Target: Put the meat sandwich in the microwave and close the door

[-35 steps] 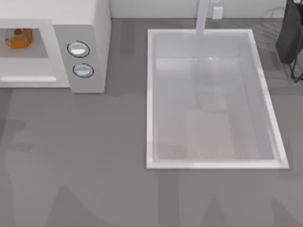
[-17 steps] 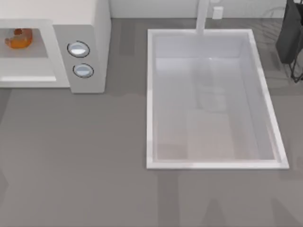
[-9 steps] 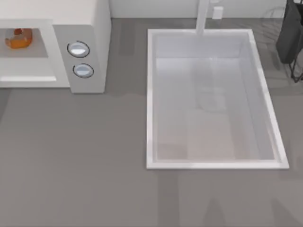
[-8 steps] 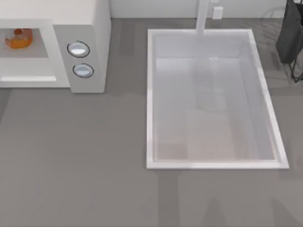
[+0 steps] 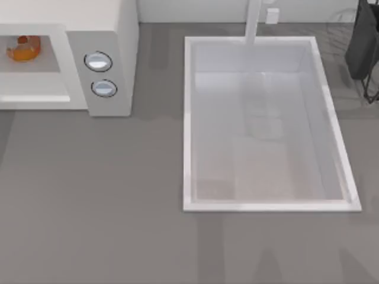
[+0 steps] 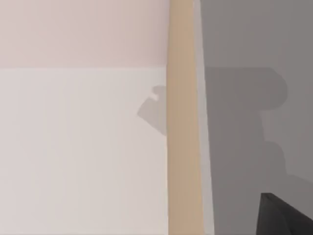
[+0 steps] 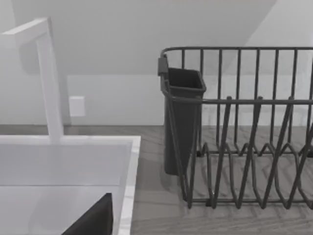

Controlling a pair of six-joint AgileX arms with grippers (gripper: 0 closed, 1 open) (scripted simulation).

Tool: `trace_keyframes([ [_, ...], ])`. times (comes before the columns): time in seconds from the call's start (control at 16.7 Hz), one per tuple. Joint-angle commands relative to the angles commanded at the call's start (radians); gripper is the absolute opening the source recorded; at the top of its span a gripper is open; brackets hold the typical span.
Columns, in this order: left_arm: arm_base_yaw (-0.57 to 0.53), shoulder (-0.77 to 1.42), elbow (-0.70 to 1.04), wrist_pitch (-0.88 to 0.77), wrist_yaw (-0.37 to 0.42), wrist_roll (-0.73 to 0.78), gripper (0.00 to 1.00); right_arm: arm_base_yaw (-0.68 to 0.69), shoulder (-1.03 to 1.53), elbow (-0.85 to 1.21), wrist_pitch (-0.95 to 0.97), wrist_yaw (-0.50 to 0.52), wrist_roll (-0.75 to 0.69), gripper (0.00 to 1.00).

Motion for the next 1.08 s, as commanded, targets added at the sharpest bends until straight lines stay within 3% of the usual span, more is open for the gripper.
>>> trace_keyframes([
  [0.18,-0.023,-0.038,-0.040,0.022,-0.011,-0.025,0.00,0.000,0.000,0.000,0.000,0.000,0.000,1.00],
  [0.66,-0.174,-0.298,-0.357,0.167,-0.088,-0.189,0.00,0.000,0.000,0.000,0.000,0.000,0.000,1.00],
  [1.08,-0.192,-0.323,-0.384,0.178,-0.095,-0.212,0.00,0.000,0.000,0.000,0.000,0.000,0.000,1.00],
])
